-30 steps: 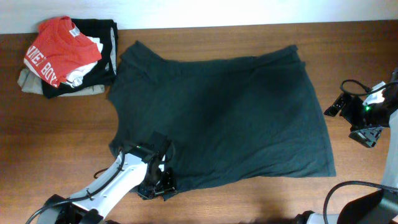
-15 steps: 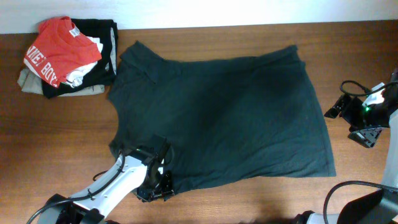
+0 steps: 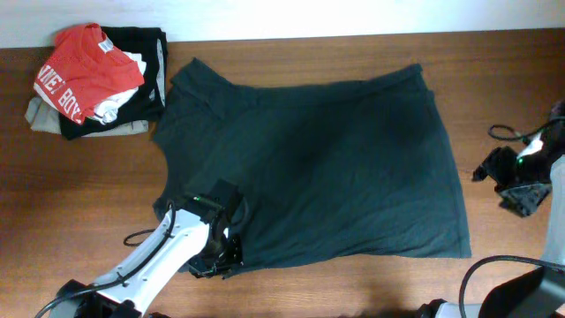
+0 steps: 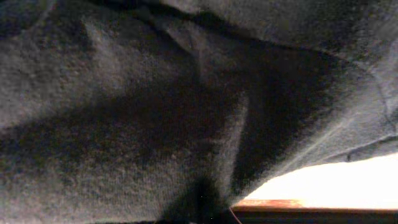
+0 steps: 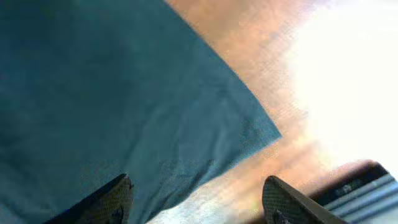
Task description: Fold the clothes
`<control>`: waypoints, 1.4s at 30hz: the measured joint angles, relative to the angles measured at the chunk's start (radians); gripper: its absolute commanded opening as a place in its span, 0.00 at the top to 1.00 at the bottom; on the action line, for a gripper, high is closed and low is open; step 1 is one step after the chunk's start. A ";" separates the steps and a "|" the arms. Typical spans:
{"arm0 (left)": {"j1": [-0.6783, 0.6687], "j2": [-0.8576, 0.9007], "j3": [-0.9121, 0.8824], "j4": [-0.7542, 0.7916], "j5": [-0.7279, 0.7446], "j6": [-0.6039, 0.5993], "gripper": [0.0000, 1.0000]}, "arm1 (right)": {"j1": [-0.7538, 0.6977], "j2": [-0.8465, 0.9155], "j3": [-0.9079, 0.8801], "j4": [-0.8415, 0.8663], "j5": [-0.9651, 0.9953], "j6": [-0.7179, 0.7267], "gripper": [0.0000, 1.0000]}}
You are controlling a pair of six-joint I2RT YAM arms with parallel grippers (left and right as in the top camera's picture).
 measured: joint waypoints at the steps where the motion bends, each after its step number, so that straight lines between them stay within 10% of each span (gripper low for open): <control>1: 0.000 0.000 0.000 -0.001 -0.003 0.000 0.97 | 0.000 0.000 -0.032 -0.002 0.050 0.030 0.30; 17: 0.000 0.000 0.003 0.016 -0.029 0.000 0.96 | -0.191 0.006 -0.568 0.324 0.022 0.175 0.37; 21: 0.000 0.000 0.004 0.012 -0.032 0.000 0.94 | -0.191 0.006 -0.654 0.405 0.022 0.209 0.64; 33: 0.000 0.000 0.003 0.011 -0.033 0.000 0.93 | -0.191 0.006 -0.681 0.505 0.056 0.240 0.45; 34: 0.000 0.000 0.003 0.011 -0.033 0.000 0.93 | -0.191 0.006 -0.681 0.504 0.057 0.240 0.51; 36: 0.000 0.000 0.003 0.011 -0.033 0.000 0.92 | -0.191 0.006 -0.681 0.507 0.056 0.240 0.96; 42: 0.000 0.000 0.006 -0.032 -0.026 0.000 0.99 | -0.190 0.006 -0.681 0.505 0.050 0.266 0.96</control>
